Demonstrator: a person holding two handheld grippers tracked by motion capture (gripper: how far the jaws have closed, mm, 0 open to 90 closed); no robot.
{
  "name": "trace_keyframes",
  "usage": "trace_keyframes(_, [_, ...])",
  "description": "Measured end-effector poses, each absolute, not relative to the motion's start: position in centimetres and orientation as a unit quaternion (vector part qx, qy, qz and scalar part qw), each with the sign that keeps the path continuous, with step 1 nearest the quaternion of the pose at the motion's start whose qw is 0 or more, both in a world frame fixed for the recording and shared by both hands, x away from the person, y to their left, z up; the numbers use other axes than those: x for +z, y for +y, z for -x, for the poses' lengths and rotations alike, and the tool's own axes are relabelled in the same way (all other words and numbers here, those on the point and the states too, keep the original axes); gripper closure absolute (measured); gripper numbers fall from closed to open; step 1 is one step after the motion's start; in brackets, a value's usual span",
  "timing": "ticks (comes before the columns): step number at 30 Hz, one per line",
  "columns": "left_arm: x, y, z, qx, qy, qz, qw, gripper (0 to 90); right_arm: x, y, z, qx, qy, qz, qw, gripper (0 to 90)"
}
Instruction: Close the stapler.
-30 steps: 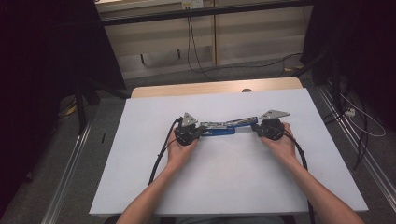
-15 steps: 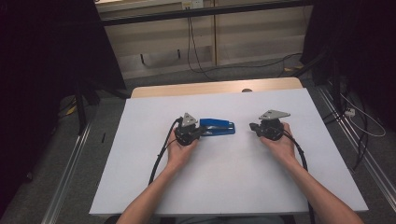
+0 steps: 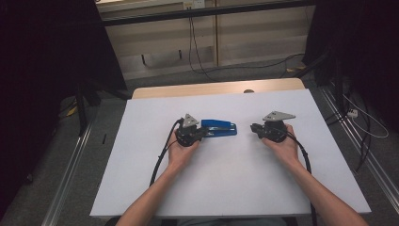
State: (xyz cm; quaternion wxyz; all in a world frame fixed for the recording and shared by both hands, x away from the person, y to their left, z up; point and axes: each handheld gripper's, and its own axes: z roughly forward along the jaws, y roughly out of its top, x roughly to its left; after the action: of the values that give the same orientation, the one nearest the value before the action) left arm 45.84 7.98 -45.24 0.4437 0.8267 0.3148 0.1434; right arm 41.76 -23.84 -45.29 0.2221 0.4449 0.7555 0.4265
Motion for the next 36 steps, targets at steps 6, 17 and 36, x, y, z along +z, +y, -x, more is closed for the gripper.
trace_keyframes(6, [-44.9,8.2,-45.7,0.131,0.311,-0.828,0.449,78.5,-45.2,-24.1,-41.7,0.436,0.749,-0.450,0.215,71.7])
trace_keyframes(17, [-44.7,8.7,-44.7,0.137,0.312,-0.824,0.452,61.6,-45.1,-24.3,-41.6,0.443,0.739,-0.461,0.213,47.4])
trace_keyframes(36, [-43.4,10.0,-43.9,0.152,0.340,-0.802,0.468,6.2,-43.9,-23.9,-40.5,0.457,0.717,-0.466,0.245,4.2])
